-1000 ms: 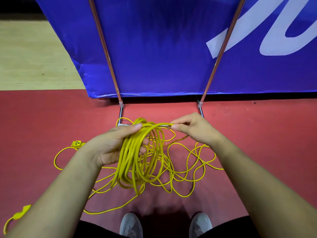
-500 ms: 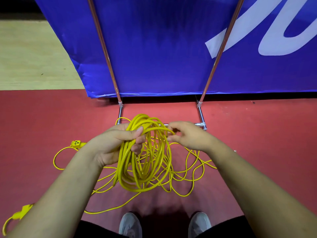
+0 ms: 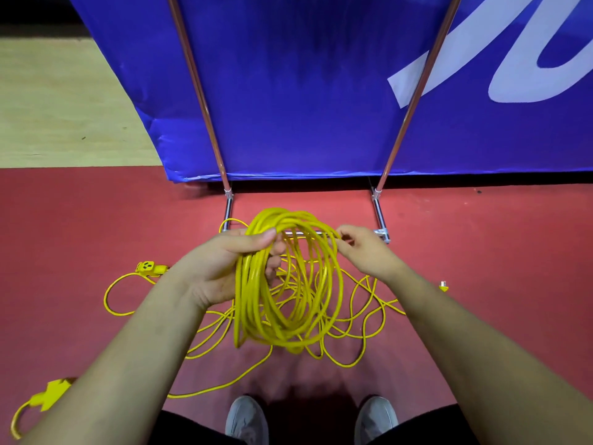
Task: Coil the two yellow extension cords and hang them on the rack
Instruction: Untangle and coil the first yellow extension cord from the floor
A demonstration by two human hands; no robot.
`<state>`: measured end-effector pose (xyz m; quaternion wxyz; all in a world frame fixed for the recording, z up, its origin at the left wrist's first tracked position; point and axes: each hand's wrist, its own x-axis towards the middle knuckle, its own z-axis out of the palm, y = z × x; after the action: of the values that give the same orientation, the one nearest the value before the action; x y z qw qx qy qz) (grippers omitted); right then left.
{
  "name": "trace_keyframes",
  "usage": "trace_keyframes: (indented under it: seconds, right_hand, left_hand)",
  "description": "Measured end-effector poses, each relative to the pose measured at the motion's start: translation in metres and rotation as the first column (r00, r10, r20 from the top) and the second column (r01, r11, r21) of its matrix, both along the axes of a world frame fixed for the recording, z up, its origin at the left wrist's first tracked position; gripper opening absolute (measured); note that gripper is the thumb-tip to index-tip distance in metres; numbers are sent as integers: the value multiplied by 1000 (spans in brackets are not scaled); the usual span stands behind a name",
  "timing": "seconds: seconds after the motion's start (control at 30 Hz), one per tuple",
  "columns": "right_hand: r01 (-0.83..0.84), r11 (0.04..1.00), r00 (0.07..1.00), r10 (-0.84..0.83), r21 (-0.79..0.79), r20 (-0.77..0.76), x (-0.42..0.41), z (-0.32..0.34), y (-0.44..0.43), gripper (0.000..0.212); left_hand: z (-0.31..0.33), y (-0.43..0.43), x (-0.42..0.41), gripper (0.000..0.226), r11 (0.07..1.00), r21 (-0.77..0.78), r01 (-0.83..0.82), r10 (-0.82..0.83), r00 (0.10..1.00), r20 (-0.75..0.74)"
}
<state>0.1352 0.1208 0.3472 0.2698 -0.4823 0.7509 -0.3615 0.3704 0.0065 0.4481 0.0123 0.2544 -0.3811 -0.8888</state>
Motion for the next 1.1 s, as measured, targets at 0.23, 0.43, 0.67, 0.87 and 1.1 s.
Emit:
trace_keyframes:
  seconds: [0.23, 0.43, 0.67, 0.87, 1.1]
  right_hand:
    - [75, 957, 996, -88, 282, 34, -17, -50, 20, 29]
    - [390, 913, 710, -383, 123, 591, -6, -39, 10, 11]
    - [-125, 962, 990, 104, 243, 98, 25, 55, -4, 19]
    - [-573, 799, 792, 484, 182, 373, 58, 117, -3, 12]
    - [-199, 978, 898, 205, -56, 389, 18, 84, 2, 9]
  left_hand:
    - [11, -12, 2, 41, 975, 101, -196, 216, 942, -258]
    - [7, -29, 9, 32, 909, -27, -417, 409, 901, -145]
    - [6, -37, 12, 7, 847, -287, -448, 467, 884, -1]
    - [7, -11, 7, 20, 939, -324, -118, 151, 986, 78]
    - [18, -2, 1, 16, 976, -150, -159, 166, 985, 39]
